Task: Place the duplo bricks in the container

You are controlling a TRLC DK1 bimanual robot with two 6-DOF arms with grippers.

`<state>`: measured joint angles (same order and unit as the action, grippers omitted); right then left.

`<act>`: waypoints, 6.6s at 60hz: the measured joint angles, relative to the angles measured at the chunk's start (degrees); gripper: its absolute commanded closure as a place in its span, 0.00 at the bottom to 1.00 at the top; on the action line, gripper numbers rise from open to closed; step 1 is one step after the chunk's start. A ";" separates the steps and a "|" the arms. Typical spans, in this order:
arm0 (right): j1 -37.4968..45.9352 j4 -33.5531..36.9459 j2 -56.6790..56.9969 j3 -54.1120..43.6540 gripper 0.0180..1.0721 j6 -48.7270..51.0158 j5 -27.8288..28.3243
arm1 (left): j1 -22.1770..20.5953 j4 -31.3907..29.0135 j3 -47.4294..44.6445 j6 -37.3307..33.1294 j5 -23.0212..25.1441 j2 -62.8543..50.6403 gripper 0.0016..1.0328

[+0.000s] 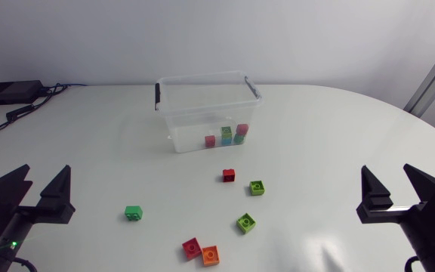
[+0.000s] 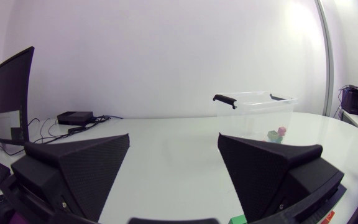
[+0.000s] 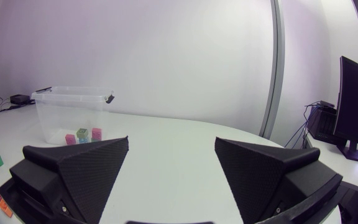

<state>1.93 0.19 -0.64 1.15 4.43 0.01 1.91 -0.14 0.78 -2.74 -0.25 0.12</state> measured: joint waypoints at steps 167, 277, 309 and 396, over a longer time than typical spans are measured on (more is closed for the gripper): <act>-28.96 17.97 -101.74 53.24 0.27 -9.16 4.13 | -19.93 -51.01 71.56 10.86 4.48 -90.09 0.79; -25.81 31.32 -122.81 111.43 0.04 -6.88 -0.28 | -35.47 -35.71 50.60 -11.96 11.23 -75.49 0.07; -29.86 29.70 -82.82 67.56 0.04 -4.17 1.49 | -45.22 -33.35 44.92 -19.02 13.53 -87.91 0.10; -44.76 18.01 -89.88 39.65 0.77 -4.00 1.20 | -26.05 -24.26 72.83 -13.66 16.28 -83.56 0.88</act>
<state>-42.83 18.20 -90.52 40.80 0.43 1.21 -24.14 -24.40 73.60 -16.40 16.03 -83.44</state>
